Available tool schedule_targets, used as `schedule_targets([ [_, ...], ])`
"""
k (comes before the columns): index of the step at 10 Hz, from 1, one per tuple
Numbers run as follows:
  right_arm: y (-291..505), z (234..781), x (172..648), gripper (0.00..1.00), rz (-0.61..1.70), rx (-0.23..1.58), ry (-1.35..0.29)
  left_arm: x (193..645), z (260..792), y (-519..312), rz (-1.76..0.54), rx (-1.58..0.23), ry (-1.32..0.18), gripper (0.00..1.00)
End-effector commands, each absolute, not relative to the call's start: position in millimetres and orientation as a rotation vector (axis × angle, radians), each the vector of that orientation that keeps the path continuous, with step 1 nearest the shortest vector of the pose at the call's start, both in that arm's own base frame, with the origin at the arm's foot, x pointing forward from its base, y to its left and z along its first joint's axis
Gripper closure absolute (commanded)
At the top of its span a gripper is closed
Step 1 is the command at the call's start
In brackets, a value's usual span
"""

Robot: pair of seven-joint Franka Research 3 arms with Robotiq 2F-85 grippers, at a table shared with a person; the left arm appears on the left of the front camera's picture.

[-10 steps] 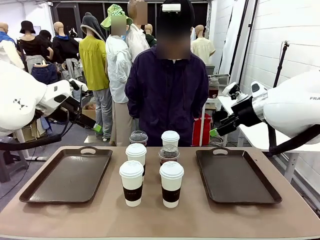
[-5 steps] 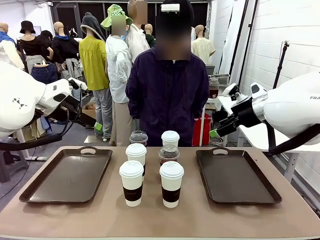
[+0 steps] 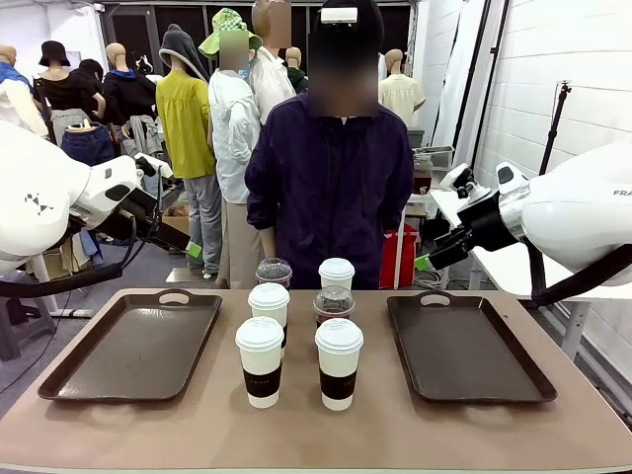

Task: Distribute the coffee onto the tray.
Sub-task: Pick up one iced Americano and place it on the right Handle tray.

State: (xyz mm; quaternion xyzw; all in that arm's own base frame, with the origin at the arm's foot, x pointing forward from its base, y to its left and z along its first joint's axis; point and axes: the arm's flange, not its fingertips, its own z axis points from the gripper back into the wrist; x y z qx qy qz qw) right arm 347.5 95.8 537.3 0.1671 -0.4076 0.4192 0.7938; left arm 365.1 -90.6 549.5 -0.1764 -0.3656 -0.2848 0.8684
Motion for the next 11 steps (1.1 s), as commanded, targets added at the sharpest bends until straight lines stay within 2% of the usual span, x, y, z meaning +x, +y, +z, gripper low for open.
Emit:
schedule_targets([
  [1,96,537,347,0.00,0.903,0.367,-0.876,365,550,-90,-0.596,-0.374,-0.761,0.00],
  [10,96,537,347,0.00,0.902,0.359,-0.876,365,550,-90,-0.596,-0.374,-0.761,0.00],
  [11,85,544,358,0.00,0.918,0.362,-0.882,365,550,-90,-0.596,-0.374,-0.761,0.00],
])
